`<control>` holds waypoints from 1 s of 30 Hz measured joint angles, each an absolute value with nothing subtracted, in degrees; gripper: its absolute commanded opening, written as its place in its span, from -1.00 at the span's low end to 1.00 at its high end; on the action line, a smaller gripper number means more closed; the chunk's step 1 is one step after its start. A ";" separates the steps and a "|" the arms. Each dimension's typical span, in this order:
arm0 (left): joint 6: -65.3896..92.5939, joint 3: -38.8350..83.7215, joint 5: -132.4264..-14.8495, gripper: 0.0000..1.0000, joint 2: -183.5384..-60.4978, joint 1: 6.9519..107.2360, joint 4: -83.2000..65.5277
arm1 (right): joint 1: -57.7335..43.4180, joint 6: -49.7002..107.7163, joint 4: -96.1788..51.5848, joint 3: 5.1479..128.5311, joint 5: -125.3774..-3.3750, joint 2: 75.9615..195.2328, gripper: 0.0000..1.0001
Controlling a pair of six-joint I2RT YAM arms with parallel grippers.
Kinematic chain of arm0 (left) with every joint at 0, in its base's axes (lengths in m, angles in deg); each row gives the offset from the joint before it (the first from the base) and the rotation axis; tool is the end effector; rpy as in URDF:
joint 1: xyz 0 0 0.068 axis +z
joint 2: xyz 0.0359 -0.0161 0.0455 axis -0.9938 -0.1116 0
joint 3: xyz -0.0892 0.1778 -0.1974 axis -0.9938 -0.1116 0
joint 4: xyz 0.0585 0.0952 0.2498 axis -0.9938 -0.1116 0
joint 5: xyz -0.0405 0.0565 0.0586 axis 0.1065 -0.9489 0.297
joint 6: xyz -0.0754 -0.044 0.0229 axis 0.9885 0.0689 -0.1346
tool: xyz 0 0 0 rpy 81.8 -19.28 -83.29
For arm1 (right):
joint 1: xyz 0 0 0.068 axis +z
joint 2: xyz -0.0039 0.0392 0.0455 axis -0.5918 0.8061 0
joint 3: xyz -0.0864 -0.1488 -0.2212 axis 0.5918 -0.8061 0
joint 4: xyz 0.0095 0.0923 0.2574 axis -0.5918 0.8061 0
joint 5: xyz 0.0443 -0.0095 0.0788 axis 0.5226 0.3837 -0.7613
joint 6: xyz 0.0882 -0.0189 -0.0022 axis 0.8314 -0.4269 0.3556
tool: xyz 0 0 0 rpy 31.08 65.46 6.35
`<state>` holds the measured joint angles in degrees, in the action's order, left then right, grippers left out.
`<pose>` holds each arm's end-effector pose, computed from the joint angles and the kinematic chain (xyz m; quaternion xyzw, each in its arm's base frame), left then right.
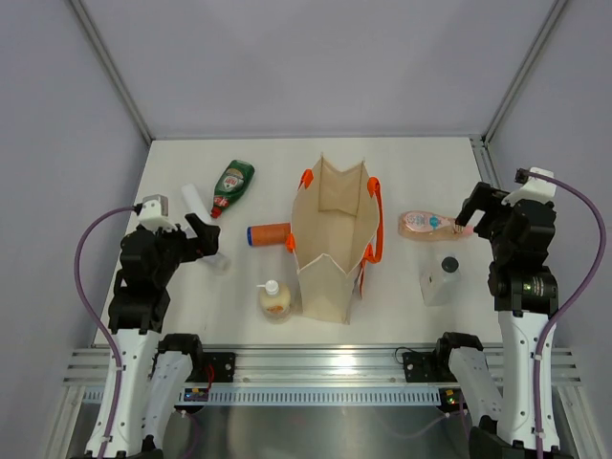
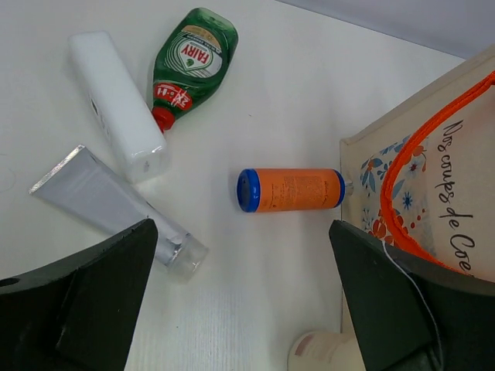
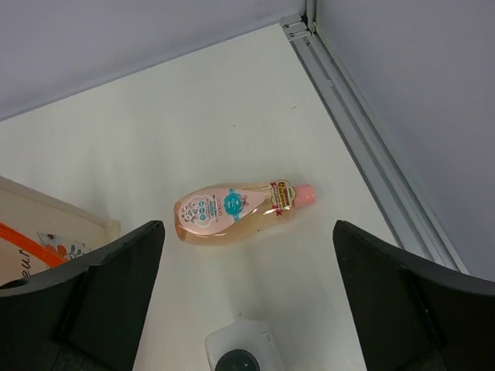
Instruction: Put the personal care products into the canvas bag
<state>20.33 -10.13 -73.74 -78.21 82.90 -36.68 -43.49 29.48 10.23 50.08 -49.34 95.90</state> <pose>0.1821 -0.0137 0.3043 -0.0819 0.8026 -0.1537 0.5705 0.1896 -0.0345 0.3863 0.1390 0.7837 -0.0510 0.6032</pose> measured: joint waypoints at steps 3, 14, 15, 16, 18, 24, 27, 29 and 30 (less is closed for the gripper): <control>20.68 -10.26 -72.80 0.98 -78.18 82.90 -36.57 | -43.53 22.58 11.46 50.10 -55.35 95.12 0.99; 25.27 -10.18 -73.01 0.98 -78.23 82.90 -38.40 | -43.38 -6.78 34.47 57.71 -94.86 100.32 0.99; 26.12 -10.07 -73.60 0.98 -78.53 82.90 -39.23 | -43.27 -6.45 35.15 57.97 -94.97 101.39 0.99; 27.15 -9.87 -74.33 0.98 -78.95 82.90 -40.30 | -43.11 -5.77 35.78 58.34 -94.84 102.70 0.99; 29.03 -9.72 -75.59 0.98 -79.41 82.90 -42.18 | -42.85 -4.33 36.02 58.56 -93.68 105.04 0.99; 33.42 -9.83 -76.27 0.98 -78.88 82.90 -44.83 | -40.19 -2.47 36.98 56.20 -88.53 107.71 0.99; 35.02 -9.98 -75.83 0.98 -78.16 82.90 -44.68 | -39.14 -3.11 37.16 55.28 -83.13 107.14 0.99; 36.17 -10.02 -75.42 0.98 -78.12 82.90 -44.63 | -38.94 -3.17 37.77 55.19 -78.58 107.16 0.99; 36.68 -10.02 -75.13 0.98 -78.18 82.90 -44.61 | -38.94 -3.35 38.19 55.17 -77.12 107.25 0.99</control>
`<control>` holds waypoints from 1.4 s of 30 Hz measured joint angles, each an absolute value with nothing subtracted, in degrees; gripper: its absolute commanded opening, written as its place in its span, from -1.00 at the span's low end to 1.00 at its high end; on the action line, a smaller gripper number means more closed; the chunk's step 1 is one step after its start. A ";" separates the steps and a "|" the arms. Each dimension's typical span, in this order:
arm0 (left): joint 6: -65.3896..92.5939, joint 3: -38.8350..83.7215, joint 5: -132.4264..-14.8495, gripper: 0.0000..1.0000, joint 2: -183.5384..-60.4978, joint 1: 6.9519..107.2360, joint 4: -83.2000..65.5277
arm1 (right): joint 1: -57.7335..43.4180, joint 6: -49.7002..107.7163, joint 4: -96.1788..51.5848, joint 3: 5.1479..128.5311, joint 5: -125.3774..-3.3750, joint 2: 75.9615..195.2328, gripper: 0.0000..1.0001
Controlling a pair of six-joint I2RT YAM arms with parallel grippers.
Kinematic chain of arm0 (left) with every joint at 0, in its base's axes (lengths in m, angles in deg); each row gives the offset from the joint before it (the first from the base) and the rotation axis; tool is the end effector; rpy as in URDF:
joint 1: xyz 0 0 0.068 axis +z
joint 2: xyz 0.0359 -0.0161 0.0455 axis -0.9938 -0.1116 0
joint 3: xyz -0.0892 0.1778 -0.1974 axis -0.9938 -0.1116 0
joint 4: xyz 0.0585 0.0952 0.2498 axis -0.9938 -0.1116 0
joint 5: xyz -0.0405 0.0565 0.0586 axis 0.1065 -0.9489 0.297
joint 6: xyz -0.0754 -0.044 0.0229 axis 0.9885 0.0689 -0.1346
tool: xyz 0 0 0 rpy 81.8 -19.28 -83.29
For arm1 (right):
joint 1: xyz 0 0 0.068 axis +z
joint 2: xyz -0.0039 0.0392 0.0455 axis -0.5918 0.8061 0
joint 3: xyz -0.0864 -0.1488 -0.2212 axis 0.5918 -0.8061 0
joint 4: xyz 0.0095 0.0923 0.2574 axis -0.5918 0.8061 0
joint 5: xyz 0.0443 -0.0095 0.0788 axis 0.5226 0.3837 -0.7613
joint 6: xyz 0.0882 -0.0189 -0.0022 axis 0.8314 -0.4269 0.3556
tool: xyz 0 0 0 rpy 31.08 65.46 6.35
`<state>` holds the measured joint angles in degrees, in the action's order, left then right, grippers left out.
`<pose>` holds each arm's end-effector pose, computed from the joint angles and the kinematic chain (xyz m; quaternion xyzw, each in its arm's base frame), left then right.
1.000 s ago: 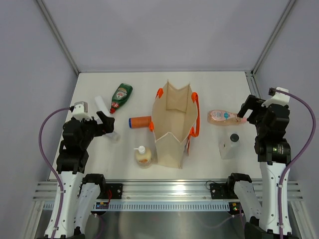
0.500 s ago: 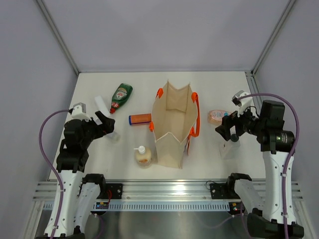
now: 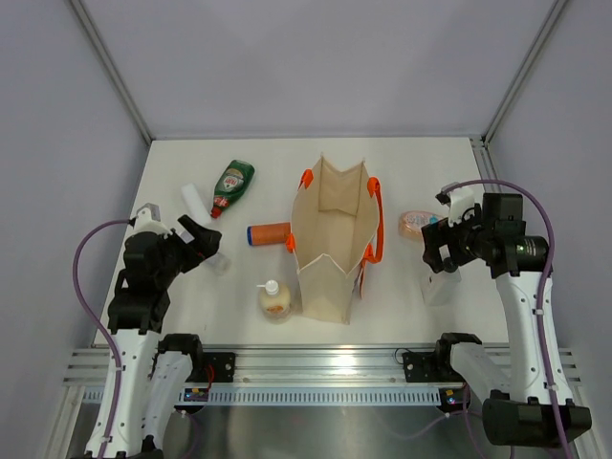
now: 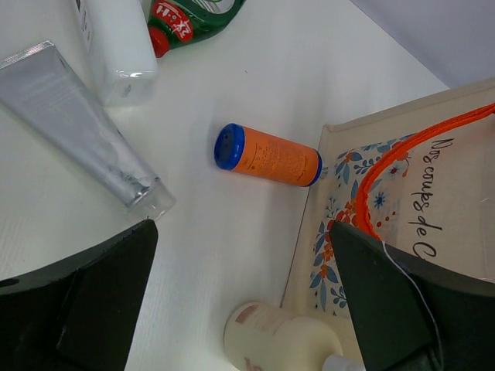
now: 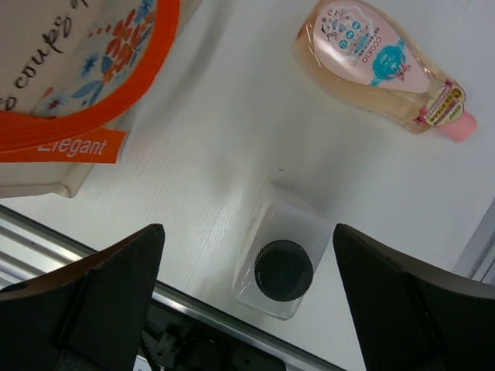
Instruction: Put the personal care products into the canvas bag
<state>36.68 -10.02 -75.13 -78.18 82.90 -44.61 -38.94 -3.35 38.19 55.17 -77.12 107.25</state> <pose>0.1744 -0.0117 0.2852 -0.2166 0.8168 -0.2092 0.4921 0.1944 0.0191 0.3244 -0.2429 0.8940 0.0789 0.3682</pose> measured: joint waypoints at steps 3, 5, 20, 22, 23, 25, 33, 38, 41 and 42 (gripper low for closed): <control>37.99 -10.20 -74.35 0.98 -78.23 82.90 -44.02 | -38.87 -4.02 40.37 55.10 -72.24 107.99 0.99; 38.58 -10.59 -73.80 0.98 -78.29 82.90 -43.58 | -38.85 -4.26 41.71 55.04 -70.14 109.10 0.99; 39.52 -13.87 -70.28 0.98 -79.41 82.90 -41.00 | -34.77 1.05 43.80 52.90 -63.61 122.81 0.59; 39.52 -14.28 -70.06 0.98 -79.41 82.90 -40.57 | -34.35 1.62 43.67 52.90 -63.22 122.96 0.31; 39.50 -14.61 -70.04 0.98 -79.41 82.90 -40.35 | -34.33 2.01 43.63 52.90 -63.35 122.98 0.23; 39.52 -15.22 -69.85 0.98 -79.41 82.90 -40.28 | -33.98 2.55 43.76 52.87 -63.19 123.27 -0.14; 39.50 -15.84 -68.66 0.98 -79.28 82.90 -40.37 | -33.54 3.93 43.87 52.92 -62.17 122.63 -1.00; 39.06 -15.81 -68.27 0.98 -79.23 82.90 -40.30 | -33.54 2.23 46.43 58.40 -62.34 118.90 -1.00; 38.88 -15.81 -68.12 0.98 -79.23 82.90 -40.26 | -33.54 0.85 47.74 66.62 -64.16 116.71 -1.00; 38.84 -15.81 -68.10 0.98 -79.23 82.90 -40.26 | -33.54 0.52 48.04 69.99 -65.07 116.54 -1.00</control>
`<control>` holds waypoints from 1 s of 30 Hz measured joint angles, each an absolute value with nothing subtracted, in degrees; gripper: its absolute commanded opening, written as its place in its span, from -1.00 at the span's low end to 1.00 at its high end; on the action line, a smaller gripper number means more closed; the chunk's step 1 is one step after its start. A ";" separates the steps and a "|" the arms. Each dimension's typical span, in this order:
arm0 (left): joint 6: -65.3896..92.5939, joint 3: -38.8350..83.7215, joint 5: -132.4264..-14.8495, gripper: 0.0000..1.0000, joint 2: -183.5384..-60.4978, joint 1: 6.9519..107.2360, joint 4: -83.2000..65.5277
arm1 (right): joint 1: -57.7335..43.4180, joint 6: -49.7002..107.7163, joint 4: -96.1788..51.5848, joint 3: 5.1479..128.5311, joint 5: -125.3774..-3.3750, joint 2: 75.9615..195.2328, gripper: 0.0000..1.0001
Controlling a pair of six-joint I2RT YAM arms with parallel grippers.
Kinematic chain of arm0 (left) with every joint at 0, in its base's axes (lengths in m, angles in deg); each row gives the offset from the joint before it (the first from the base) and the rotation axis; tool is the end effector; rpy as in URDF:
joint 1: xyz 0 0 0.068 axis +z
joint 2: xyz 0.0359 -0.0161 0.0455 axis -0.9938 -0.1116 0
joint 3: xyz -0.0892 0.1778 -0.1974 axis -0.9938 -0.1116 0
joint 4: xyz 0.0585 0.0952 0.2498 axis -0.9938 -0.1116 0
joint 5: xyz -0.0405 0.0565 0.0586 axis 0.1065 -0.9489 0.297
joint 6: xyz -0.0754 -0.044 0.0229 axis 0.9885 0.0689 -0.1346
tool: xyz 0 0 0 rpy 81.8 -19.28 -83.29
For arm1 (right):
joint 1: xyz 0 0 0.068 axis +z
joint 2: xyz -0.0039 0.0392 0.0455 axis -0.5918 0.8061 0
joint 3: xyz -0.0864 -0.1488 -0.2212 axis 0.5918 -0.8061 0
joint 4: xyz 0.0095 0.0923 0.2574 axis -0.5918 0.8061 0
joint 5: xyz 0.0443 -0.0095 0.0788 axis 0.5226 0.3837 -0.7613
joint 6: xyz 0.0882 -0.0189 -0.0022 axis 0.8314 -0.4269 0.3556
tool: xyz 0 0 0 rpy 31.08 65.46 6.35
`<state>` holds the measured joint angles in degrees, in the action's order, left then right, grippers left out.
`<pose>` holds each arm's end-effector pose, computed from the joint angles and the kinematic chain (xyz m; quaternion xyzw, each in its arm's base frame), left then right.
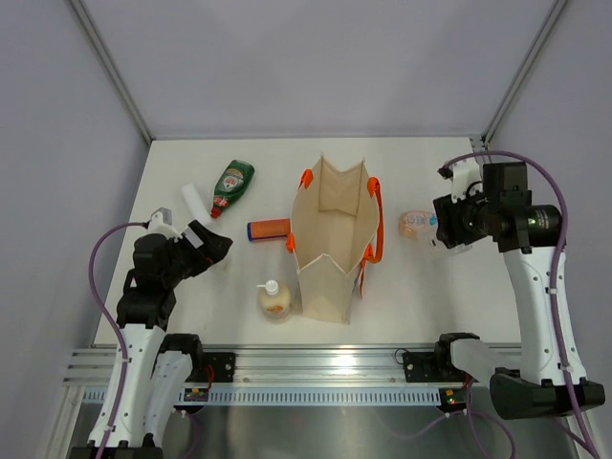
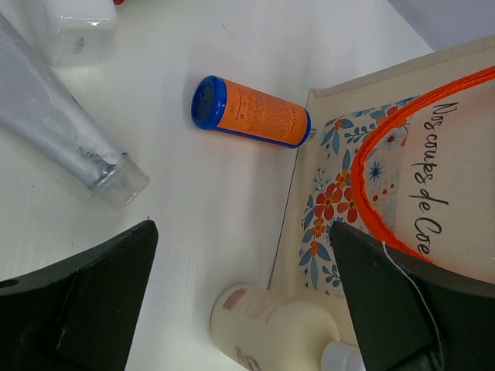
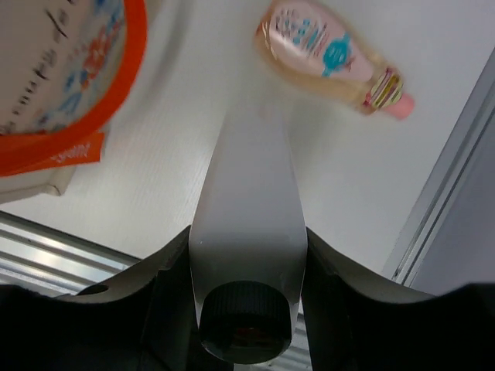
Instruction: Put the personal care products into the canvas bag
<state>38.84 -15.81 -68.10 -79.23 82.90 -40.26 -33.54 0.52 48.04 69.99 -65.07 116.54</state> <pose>0.1820 -0.0215 0.2542 -0.2051 0.8283 -0.2618 0.4509 0.2115 0.0218 0.3605 -0.2225 0.9228 0.0178 0.3140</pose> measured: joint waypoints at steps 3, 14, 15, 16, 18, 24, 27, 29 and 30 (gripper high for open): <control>38.49 -15.81 -68.10 0.98 -79.23 82.90 -40.15 | -33.54 0.15 48.46 79.39 -68.42 116.73 -1.00; 37.62 -15.73 -67.51 0.98 -77.51 82.90 -39.30 | -30.42 2.95 51.83 120.72 -83.63 135.44 -1.00; 37.62 -15.71 -67.38 0.98 -77.51 82.90 -39.26 | -29.28 3.30 51.41 122.62 -84.31 137.39 -1.00; 37.57 -15.71 -67.20 0.98 -77.53 82.90 -39.21 | -27.40 3.78 50.67 124.13 -84.81 139.59 -1.00; 37.38 -15.71 -66.79 0.98 -77.64 82.90 -39.06 | -23.57 4.63 49.90 126.12 -85.27 143.94 -1.00; 35.67 -15.55 -64.25 0.98 -80.11 82.90 -38.16 | -13.54 4.46 49.42 124.94 -84.90 153.78 -1.00; 34.78 -15.27 -63.18 0.98 -81.27 82.90 -38.18 | -11.47 3.21 48.35 119.71 -82.80 155.20 -1.00; 34.43 -15.18 -62.63 0.98 -81.79 82.90 -37.83 | -10.50 1.42 48.09 115.52 -79.54 155.24 -1.00; 34.36 -15.18 -62.37 0.98 -82.03 82.90 -37.57 | -10.13 0.54 48.04 114.03 -78.01 155.24 -1.00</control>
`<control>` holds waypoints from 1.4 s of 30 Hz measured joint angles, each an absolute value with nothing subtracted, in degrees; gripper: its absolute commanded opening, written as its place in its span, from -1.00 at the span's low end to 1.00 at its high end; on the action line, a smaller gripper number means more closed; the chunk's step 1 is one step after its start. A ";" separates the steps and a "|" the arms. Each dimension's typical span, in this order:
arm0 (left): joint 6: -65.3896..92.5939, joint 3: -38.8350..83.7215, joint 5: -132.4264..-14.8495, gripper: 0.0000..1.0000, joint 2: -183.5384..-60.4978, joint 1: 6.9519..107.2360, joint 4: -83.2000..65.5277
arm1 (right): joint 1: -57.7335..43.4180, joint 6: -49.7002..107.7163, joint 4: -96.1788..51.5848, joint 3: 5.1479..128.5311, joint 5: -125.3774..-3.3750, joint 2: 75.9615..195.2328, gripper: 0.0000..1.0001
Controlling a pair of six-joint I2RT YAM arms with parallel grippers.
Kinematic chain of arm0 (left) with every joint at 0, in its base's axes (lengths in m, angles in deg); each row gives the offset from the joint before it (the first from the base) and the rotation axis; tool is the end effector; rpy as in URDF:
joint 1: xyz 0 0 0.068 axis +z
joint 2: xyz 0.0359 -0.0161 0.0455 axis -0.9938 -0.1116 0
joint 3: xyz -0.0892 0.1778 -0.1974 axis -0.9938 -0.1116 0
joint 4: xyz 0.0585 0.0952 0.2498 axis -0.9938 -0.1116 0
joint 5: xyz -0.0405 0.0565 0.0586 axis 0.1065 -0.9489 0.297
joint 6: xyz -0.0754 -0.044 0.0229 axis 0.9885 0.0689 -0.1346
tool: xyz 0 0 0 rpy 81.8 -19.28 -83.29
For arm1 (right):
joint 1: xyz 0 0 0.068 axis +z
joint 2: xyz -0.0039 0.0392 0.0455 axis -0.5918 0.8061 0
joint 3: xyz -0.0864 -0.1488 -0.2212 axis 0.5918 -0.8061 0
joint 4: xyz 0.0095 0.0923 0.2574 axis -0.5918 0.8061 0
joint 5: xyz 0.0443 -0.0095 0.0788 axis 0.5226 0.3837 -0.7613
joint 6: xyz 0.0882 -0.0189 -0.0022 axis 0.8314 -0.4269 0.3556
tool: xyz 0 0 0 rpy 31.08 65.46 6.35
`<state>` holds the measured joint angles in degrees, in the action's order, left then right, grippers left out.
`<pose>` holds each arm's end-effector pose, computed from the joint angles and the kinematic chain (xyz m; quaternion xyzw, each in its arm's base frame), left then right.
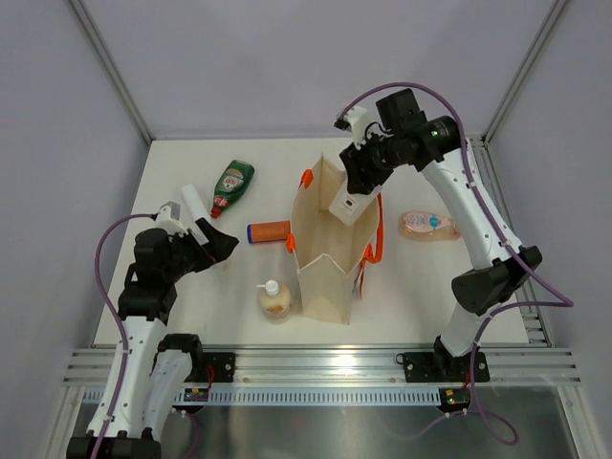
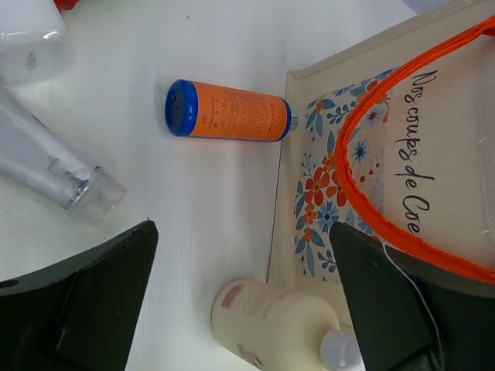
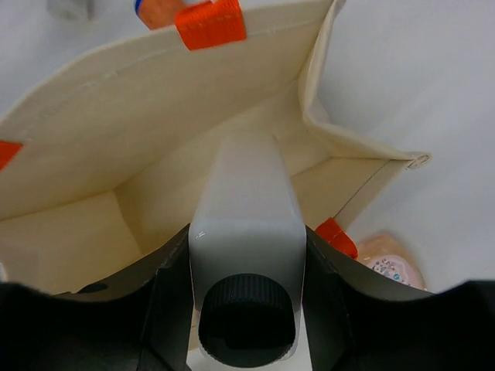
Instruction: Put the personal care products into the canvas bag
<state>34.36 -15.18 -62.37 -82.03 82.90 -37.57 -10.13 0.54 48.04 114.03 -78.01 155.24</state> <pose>0.1902 -0.0294 0.2577 -0.1451 0.8346 -0.2843 0.4489 0.3329 0.1960 0.4207 -0.4321 0.8148 0.1863 0.3385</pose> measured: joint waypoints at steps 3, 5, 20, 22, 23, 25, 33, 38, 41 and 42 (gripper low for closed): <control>34.16 -15.18 -61.56 0.98 -83.15 82.90 -36.17 | -7.95 -2.23 46.27 108.52 -71.98 155.38 -1.00; 34.10 -15.18 -61.06 0.98 -84.33 82.90 -35.12 | -5.89 -3.81 44.22 105.53 -68.09 155.86 -1.00; 25.03 -3.47 -62.26 0.98 -102.45 78.42 -36.04 | -1.52 -7.65 30.93 100.26 -51.24 164.64 0.86; 21.14 -0.76 -63.48 0.97 -104.89 75.65 -36.81 | -1.54 -7.74 32.00 102.07 -52.90 164.29 0.99; 19.17 0.34 -63.94 0.98 -105.90 74.49 -37.07 | -1.54 -7.61 33.05 103.41 -54.25 164.01 0.99; 13.73 2.46 -64.42 0.98 -107.98 72.22 -38.01 | -1.63 -7.26 35.54 106.49 -57.75 162.83 0.99; -8.33 5.87 -62.30 0.98 -111.08 70.03 -38.69 | -6.79 -7.32 44.46 117.31 -74.36 154.28 0.99; -23.06 6.89 -56.97 0.97 -116.13 67.93 -38.40 | -19.75 -11.63 44.44 110.27 -90.95 142.41 0.99; -29.70 10.02 -55.99 0.97 -124.24 65.42 -39.43 | -23.90 -15.98 42.38 94.91 -97.07 131.35 0.99; -31.06 10.87 -56.01 0.97 -126.55 64.70 -39.63 | -24.03 -16.96 42.62 91.23 -98.34 128.95 0.99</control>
<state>-31.06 10.87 -56.01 -126.55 64.70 -39.63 -24.03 -16.96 42.62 91.23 -98.34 128.95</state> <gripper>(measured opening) 0.987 0.993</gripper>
